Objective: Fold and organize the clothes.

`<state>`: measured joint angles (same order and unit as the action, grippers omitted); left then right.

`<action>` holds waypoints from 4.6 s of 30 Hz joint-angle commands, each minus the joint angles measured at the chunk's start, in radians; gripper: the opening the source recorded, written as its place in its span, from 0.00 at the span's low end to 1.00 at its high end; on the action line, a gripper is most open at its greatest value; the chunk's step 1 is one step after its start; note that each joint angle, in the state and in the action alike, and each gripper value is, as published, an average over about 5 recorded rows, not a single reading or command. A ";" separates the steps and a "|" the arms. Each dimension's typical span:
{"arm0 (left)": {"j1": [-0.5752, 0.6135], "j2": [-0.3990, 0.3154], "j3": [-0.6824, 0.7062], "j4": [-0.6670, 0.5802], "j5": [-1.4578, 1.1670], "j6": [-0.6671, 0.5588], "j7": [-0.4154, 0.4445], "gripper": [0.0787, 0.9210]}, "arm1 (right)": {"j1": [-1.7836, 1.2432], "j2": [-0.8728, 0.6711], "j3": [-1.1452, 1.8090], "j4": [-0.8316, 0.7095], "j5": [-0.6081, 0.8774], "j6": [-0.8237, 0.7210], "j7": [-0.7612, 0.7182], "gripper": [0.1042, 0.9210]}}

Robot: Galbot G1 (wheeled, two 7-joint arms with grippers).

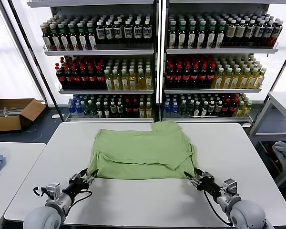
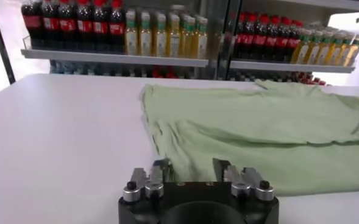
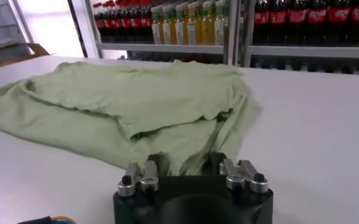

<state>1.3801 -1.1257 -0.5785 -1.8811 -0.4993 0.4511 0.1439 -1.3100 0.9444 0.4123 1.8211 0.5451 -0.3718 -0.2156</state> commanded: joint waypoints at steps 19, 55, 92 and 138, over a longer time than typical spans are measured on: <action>0.153 -0.022 -0.046 -0.108 0.008 0.026 -0.010 0.01 | -0.191 -0.004 0.120 0.156 0.033 -0.024 0.003 0.06; 0.339 0.034 -0.270 -0.329 0.058 0.127 -0.013 0.31 | -0.220 -0.081 0.282 0.272 0.259 -0.029 0.014 0.51; -0.646 0.134 0.256 0.575 -0.061 0.016 0.153 0.88 | 0.893 0.249 -0.299 -0.824 -0.082 -0.059 -0.151 0.88; -0.592 0.089 0.276 0.536 -0.038 0.053 0.165 0.30 | 0.773 0.258 -0.280 -0.690 0.002 -0.073 -0.103 0.00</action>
<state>0.7866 -1.0384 -0.3019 -1.3119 -0.5282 0.5016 0.3166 -0.5350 1.1999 0.1239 1.0977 0.5043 -0.4483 -0.3205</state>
